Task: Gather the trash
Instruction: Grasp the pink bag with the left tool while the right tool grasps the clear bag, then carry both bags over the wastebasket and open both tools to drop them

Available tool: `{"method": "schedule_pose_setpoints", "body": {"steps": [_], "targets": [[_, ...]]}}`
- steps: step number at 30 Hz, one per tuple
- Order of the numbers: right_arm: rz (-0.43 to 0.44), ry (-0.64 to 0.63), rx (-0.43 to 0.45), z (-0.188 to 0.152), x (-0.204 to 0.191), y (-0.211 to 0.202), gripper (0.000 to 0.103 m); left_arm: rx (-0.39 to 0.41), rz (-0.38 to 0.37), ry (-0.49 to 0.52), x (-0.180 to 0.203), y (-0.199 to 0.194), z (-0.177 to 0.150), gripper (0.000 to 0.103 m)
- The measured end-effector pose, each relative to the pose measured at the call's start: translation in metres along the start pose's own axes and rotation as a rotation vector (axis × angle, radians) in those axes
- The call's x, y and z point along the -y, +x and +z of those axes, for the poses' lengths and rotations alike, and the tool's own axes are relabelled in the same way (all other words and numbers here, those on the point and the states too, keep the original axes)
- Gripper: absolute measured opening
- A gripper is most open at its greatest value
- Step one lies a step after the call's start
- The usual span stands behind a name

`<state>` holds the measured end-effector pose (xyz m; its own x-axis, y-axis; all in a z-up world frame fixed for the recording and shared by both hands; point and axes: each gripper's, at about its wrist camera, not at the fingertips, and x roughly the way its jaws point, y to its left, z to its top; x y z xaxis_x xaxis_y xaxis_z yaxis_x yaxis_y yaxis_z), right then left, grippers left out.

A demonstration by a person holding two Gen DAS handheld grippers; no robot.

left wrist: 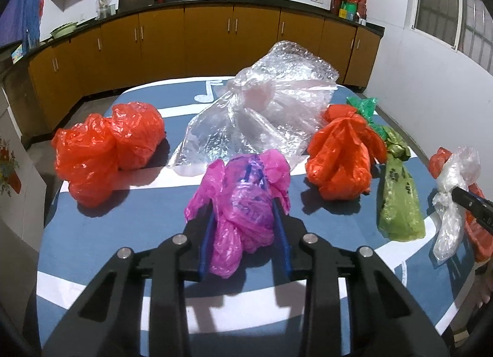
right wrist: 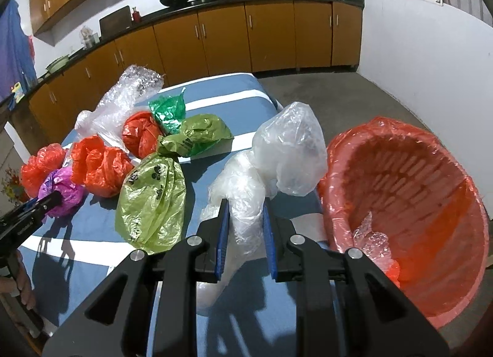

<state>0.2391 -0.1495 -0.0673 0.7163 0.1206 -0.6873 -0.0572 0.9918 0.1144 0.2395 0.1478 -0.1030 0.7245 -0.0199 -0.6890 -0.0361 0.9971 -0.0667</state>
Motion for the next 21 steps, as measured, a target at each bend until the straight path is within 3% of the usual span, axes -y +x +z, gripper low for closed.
{"method": "schedule_pose_setpoints", "body": {"steps": [9, 21], "targets": [[-0.001, 0.001, 0.056, 0.004, 0.006, -0.03, 0.022, 0.069, -0.037, -0.003, 0.011, -0.04, 0.007, 0.034], [-0.055, 0.033, 0.12, 0.006, 0.035, -0.064, 0.022, 0.125, -0.178, 0.048, 0.073, -0.073, 0.022, 0.034]]}}
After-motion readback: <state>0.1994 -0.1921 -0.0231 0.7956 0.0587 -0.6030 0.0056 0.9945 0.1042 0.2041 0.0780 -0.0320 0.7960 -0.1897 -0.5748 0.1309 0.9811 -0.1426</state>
